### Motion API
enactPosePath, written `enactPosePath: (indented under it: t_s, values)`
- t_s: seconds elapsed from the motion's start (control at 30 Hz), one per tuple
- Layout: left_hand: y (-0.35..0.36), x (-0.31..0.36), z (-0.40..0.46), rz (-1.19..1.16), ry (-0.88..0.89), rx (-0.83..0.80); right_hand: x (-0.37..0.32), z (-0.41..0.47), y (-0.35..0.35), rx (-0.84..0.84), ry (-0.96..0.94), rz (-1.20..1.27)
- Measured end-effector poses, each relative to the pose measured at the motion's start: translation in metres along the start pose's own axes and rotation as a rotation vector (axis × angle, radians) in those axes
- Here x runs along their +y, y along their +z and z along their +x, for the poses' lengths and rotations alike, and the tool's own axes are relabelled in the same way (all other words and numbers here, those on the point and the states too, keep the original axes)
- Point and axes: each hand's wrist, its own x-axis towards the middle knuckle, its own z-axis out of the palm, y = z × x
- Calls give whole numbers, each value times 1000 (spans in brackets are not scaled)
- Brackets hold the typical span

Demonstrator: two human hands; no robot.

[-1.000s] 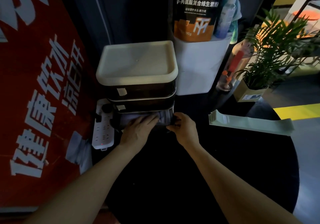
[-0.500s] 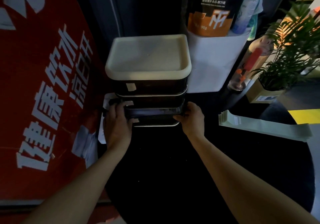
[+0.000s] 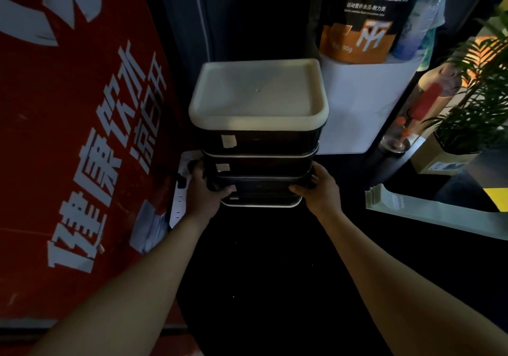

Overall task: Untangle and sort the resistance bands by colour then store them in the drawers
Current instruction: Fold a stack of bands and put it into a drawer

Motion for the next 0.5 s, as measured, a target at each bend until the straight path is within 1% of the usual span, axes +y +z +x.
enactPosePath:
  t_s: [0.13,0.3,0.5]
  values:
    - [-1,0,2,29,24,43,0,-1,3,51,-15,7]
    - [0,0,2,8,48,65,3,-1,7,104,-27,19]
    - [5,-5,-8,2,58,95,9,1,-5,52,-1,61]
